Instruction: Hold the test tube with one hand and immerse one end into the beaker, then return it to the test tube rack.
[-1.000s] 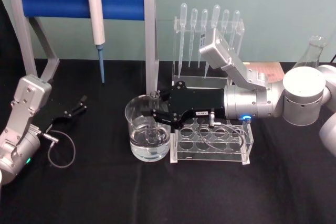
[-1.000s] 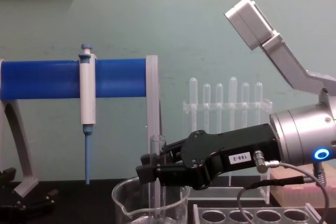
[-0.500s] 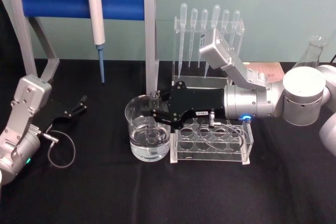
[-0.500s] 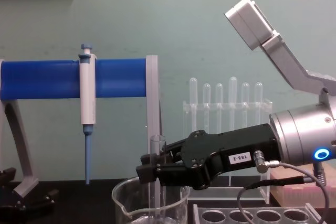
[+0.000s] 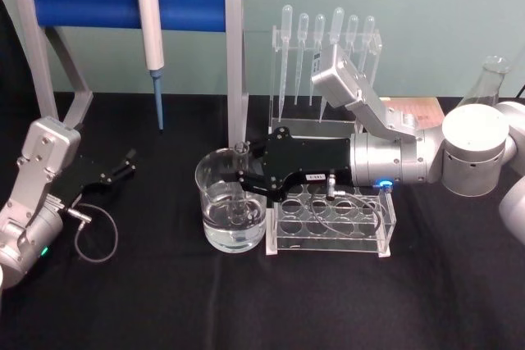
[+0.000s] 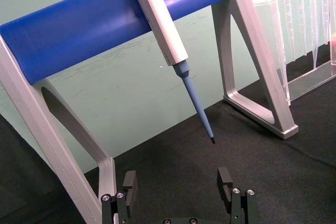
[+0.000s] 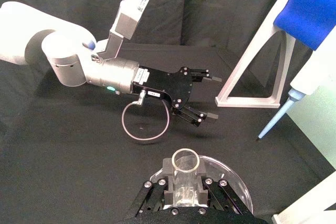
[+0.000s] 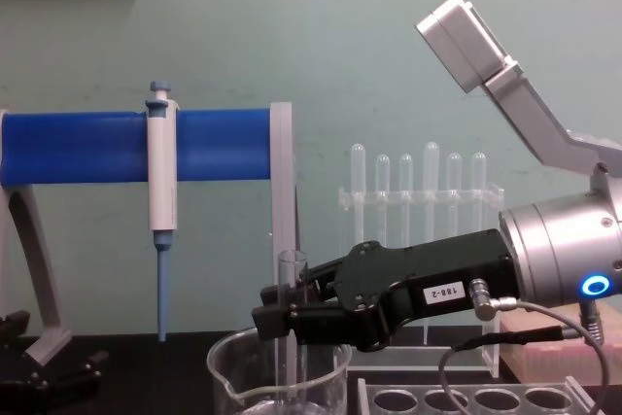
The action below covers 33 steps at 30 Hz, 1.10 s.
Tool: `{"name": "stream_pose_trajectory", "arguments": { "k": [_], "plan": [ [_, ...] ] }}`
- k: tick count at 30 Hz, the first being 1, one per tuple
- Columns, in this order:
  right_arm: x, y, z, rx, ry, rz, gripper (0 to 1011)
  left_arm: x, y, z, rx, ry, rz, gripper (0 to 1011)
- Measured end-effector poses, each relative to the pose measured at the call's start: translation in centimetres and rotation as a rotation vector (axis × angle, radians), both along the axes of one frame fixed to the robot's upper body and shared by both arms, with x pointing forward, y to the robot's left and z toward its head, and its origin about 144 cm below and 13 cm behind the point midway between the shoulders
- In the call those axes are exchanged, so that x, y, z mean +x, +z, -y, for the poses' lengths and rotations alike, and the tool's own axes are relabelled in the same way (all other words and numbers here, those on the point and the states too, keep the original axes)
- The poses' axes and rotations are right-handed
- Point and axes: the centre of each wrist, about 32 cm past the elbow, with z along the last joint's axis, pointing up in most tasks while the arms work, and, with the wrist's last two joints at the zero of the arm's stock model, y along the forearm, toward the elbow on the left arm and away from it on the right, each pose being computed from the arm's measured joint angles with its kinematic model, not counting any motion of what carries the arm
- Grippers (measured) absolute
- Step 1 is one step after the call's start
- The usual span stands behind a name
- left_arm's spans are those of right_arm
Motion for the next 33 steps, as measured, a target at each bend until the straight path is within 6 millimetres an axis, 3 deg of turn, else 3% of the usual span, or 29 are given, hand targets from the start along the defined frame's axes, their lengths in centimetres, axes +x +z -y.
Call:
{"name": "stream_pose_trajectory", "arguments": {
  "k": [33],
  "plan": [
    [0.0, 0.0, 0.0, 0.0, 0.0, 0.0, 241, 0.0, 0.0, 0.0, 0.0, 0.0, 0.0, 1000]
  ]
}}
